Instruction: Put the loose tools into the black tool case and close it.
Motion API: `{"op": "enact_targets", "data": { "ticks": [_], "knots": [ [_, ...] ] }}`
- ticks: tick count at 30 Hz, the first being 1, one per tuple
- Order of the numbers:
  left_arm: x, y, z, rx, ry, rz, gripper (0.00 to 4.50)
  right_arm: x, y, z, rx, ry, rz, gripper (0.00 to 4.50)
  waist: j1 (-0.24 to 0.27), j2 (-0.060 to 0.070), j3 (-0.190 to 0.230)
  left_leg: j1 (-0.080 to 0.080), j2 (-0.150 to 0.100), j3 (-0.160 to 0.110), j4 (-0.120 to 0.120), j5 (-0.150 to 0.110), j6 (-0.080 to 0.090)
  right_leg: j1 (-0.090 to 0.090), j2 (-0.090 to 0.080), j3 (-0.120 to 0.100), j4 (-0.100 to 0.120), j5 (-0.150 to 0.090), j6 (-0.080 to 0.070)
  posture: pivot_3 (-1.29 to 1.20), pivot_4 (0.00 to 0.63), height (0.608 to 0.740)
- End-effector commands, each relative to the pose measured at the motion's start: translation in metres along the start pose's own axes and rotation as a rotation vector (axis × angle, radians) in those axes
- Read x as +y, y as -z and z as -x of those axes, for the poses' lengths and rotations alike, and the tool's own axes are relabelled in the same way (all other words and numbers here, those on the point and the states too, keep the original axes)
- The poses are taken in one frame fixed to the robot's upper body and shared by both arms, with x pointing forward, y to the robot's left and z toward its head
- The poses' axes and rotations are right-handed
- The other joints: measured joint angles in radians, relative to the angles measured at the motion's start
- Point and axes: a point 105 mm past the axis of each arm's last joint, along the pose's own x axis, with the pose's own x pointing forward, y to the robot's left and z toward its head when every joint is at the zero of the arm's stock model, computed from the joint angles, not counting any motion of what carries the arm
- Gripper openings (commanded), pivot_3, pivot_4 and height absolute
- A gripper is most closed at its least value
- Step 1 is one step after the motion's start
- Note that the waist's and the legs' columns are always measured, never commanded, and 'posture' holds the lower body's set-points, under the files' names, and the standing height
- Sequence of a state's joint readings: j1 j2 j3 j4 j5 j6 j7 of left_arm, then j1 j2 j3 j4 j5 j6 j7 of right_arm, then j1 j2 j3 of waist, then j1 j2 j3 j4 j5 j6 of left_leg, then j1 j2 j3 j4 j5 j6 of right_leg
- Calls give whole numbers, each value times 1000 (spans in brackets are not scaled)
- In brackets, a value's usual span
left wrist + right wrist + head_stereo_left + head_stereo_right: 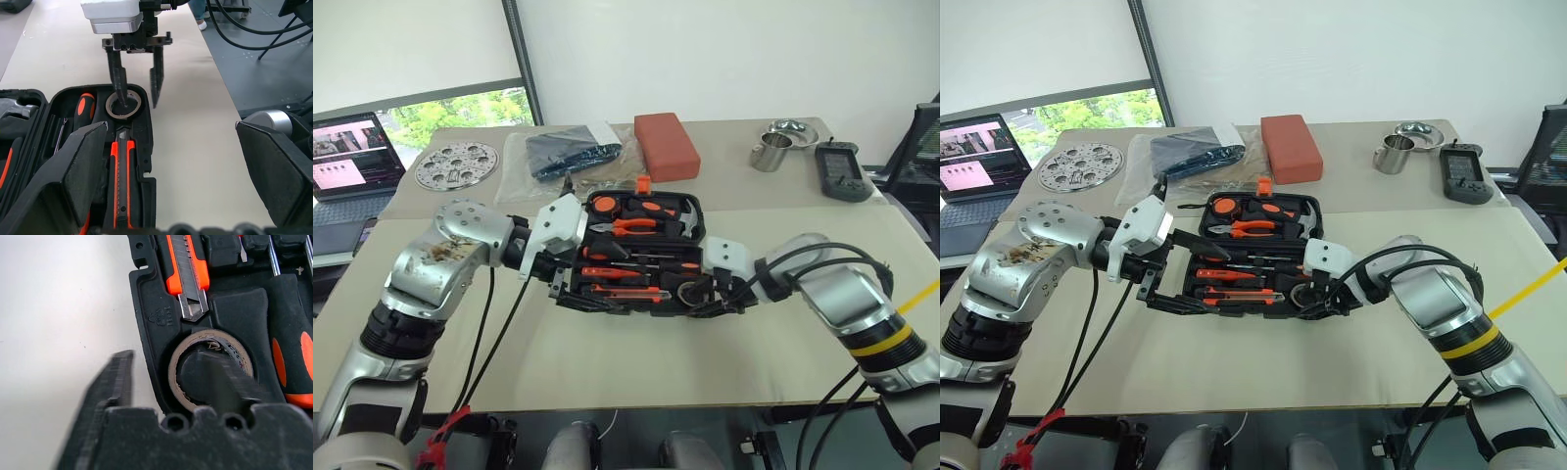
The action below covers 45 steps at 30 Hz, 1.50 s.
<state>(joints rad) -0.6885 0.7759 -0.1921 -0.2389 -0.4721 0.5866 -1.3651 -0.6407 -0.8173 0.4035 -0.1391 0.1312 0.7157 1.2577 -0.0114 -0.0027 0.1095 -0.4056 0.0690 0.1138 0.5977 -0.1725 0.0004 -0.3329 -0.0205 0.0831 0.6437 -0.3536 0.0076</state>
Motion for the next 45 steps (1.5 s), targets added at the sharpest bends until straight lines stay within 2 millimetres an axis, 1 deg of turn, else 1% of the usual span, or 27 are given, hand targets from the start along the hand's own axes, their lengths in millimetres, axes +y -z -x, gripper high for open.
{"op": "enact_targets", "data": {
  "ticks": [1, 2, 3, 5, 6, 7, 8, 9, 11, 13, 14, 17, 21, 23, 26, 29, 30, 33, 34, 35, 36, 40, 45],
  "knots": [
    [6, -5, 7, -19, -60, -29, 4500, -6, -17, 19, -56, 55, 42, 4019, 0, 0, 0, 0, 0, 0, 0, 0, 0, 0, 0, 0, 0, 0, 0, 0, 150, 740],
    [10, -6, 10, -35, -91, -18, 4500, -10, -23, 24, -90, 77, 31, 4388, 0, 0, 0, 0, 0, 0, 0, 0, 0, 0, 0, 0, 0, 0, 0, 0, 150, 740],
    [15, -6, 13, -55, -119, -5, 4500, -14, -28, 29, -124, 101, 12, 4458, 0, 0, 0, 0, 0, 0, 0, 0, 0, 0, 0, 0, 0, 0, 0, 0, 150, 740],
    [38, -7, 22, -136, -282, 15, 4500, -35, -35, 41, -206, 205, -37, 4458, -1, 0, 0, 0, 0, 0, 0, 0, 0, 0, 0, 0, 0, 0, 0, 0, 150, 740],
    [50, -5, 26, -161, -363, 33, 4500, -48, -36, 45, -232, 270, -77, 4458, -1, 0, 0, 1, 0, 0, 0, 0, 0, 0, 0, 0, 1, 0, 0, 0, 150, 740],
    [59, -1, 30, -181, -418, 58, 4500, -61, -36, 49, -257, 334, -121, 4458, -1, 0, 0, 1, 0, 0, 0, 0, 0, 1, 0, 1, 1, 0, 0, 0, 150, 740],
    [63, 1, 31, -190, -444, 73, 4500, -69, -35, 50, -271, 370, -150, 4458, -1, 0, 0, 2, 0, 0, 0, 0, 0, 1, 0, 0, 2, 0, 0, 0, 150, 740],
    [70, 5, 33, -199, -483, 87, 4500, -81, -34, 53, -306, 423, -210, 4458, -1, -1, 1, 1, 0, 0, 0, 0, 0, 0, 0, 1, 2, 0, 0, 0, 150, 740],
    [87, 19, 39, -264, -568, 195, 4500, -110, -31, 58, -396, 520, -388, 4458, -2, -2, 1, 2, 0, 0, 0, 0, 0, 1, 0, 1, 2, 0, 0, 0, 150, 740],
    [102, 38, 45, -293, -633, 301, 4500, -126, -27, 57, -464, 541, -539, 4458, -2, -2, 1, 2, 0, 1, 0, 1, -1, 0, -1, 1, 3, 0, 0, 0, 150, 740],
    [107, 51, 49, -294, -647, 368, 4500, -133, -22, 55, -479, 546, -608, 4458, -2, -2, 1, 2, 0, 1, 0, 1, -1, -1, -1, 1, 3, 0, 0, 0, 150, 740],
    [120, 81, 57, -261, -694, 503, 4500, -149, -10, 47, -484, 580, -727, 4458, -3, -2, 1, 2, 0, 2, -1, 3, -5, -2, -1, 1, 4, 0, 0, 0, 150, 740],
    [137, 106, 66, -236, -803, 638, 4500, -159, 1, 36, -497, 604, -834, 4458, -4, -2, 1, 1, -1, 3, -5, 4, -7, -3, -1, 1, 3, 0, 0, 0, 150, 740],
    [143, 112, 68, -243, -849, 692, 4500, -160, 3, 33, -526, 594, -885, 4458, -4, -2, 1, 0, -1, 4, -5, 5, -8, -4, -1, 0, 4, 0, 0, 0, 150, 740],
    [148, 114, 67, -286, -872, 770, 4500, -162, 2, 31, -577, 583, -940, 4458, -4, -3, 1, -1, -1, 4, -6, 6, -10, -4, -2, -1, 4, 0, 0, 0, 150, 740],
    [151, 112, 61, -335, -862, 838, 4500, -163, -5, 31, -653, 547, -993, 3708, -4, -2, 1, -1, -1, 5, -6, 6, -10, -4, -3, -3, 4, 0, 0, 0, 150, 740],
    [151, 111, 60, -340, -861, 850, 4500, -163, -5, 31, -652, 548, -992, 3303, -4, -2, 1, -1, -1, 5, -7, 6, -10, -4, -3, -5, 4, 0, 0, 0, 150, 740],
    [154, 110, 59, -403, -875, 927, 4500, -163, -4, 30, -663, 549, -1009, 2378, -6, -2, 1, -1, 0, 4, -7, 6, -11, -4, -4, -11, 4, 0, 0, 0, 150, 740],
    [154, 111, 56, -399, -872, 939, 4500, -163, -2, 29, -646, 555, -999, 1978, -7, -2, 1, -1, 0, 4, -7, 7, -11, -4, -4, -12, 4, 0, 0, 0, 150, 740],
    [153, 114, 54, -378, -871, 942, 4500, -163, 0, 27, -629, 562, -991, 1709, -8, -2, 1, -1, 0, 3, -7, 7, -11, -4, -4, -12, 4, 0, 0, 0, 150, 740],
    [152, 116, 51, -356, -870, 941, 4500, -162, 1, 25, -614, 566, -983, 1258, -8, -2, 1, -1, 0, 3, -7, 7, -12, -4, -4, -13, 5, 0, 0, 0, 150, 740],
    [150, 120, 43, -323, -857, 943, 4500, -160, 6, 18, -535, 585, -928, 66, -9, -2, 1, -1, 0, 3, -7, 7, -12, -4, -4, -13, 5, 0, 0, 0, 150, 740],
    [150, 122, 39, -309, -862, 944, 4500, -158, 8, 12, -502, 580, -911, 66, -9, -2, 1, -1, 0, 3, -7, 8, -13, -4, -4, -14, 5, 0, 0, 0, 150, 740]
  ]
}}
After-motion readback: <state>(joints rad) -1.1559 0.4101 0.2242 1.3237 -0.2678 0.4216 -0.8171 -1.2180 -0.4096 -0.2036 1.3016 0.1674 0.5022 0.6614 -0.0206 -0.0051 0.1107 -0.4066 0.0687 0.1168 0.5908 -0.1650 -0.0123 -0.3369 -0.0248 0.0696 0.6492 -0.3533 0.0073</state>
